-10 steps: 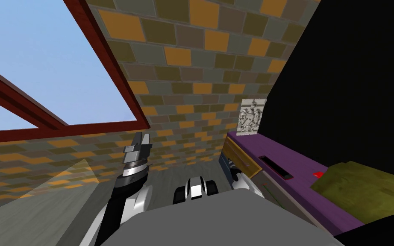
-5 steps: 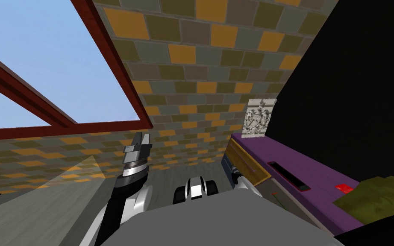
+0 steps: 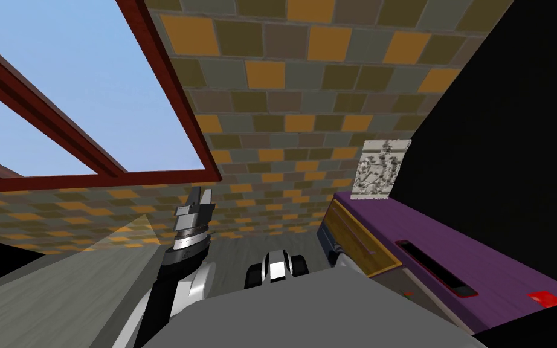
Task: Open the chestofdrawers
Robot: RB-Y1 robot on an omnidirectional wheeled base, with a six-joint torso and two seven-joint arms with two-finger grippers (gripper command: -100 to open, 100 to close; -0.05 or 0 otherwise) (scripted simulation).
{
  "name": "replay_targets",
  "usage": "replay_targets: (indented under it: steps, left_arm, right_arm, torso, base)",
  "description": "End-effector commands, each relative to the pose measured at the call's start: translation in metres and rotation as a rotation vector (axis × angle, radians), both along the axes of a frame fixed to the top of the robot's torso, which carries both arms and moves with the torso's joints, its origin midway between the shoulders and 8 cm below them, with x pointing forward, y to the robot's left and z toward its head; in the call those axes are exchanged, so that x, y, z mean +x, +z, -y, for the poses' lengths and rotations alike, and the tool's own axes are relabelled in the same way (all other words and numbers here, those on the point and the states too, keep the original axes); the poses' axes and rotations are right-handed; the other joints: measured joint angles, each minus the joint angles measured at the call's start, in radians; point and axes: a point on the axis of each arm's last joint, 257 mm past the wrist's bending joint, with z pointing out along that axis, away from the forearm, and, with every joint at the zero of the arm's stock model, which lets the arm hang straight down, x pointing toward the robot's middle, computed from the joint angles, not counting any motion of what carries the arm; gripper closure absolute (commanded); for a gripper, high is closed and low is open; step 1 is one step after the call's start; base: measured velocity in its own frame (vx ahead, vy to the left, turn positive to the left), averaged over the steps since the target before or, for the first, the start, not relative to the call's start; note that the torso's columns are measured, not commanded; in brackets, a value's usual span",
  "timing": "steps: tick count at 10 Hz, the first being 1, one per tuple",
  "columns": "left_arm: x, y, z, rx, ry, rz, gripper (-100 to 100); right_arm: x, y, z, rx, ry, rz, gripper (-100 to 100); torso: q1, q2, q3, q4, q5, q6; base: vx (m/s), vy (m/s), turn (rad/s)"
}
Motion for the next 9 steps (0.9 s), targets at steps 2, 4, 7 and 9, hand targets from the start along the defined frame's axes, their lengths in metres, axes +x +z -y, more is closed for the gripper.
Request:
replay_targets:
  steps: [2,4,7,9]
  left_arm:
    - [0.0,0.0,0.0,0.0,0.0,0.0,0]
    - [0.0,0.0,0.0,0.0,0.0,0.0,0]
    - [0.0,0.0,0.0,0.0,0.0,0.0,0]
    - [0.0,0.0,0.0,0.0,0.0,0.0,0]
  right_arm:
    - [-0.028,-0.008,0.014,-0.055,-0.053,-0.084,-100]
    - [-0.056,-0.015,0.021,-0.095,-0.087,-0.159,-100]
    - [-0.09,-0.016,0.03,-0.154,-0.142,-0.245,-100]
    - [-0.115,-0.014,0.034,-0.203,-0.177,-0.311,-100]
  torso:
    - [0.0,0.001,0.001,0.0,0.0,0.0]
    - [0.0,-0.001,-0.001,0.0,0.0,0.0]
    - [-0.001,0.002,0.001,0.001,0.0,0.0]
    - [0.0,0.0,0.0,0.0,0.0,0.0]
  base:
    - [0.025,0.005,0.077]
    - [0.056,0.003,0.134]
    - [0.039,-0.009,0.092]
    - [0.047,-0.01,0.123]
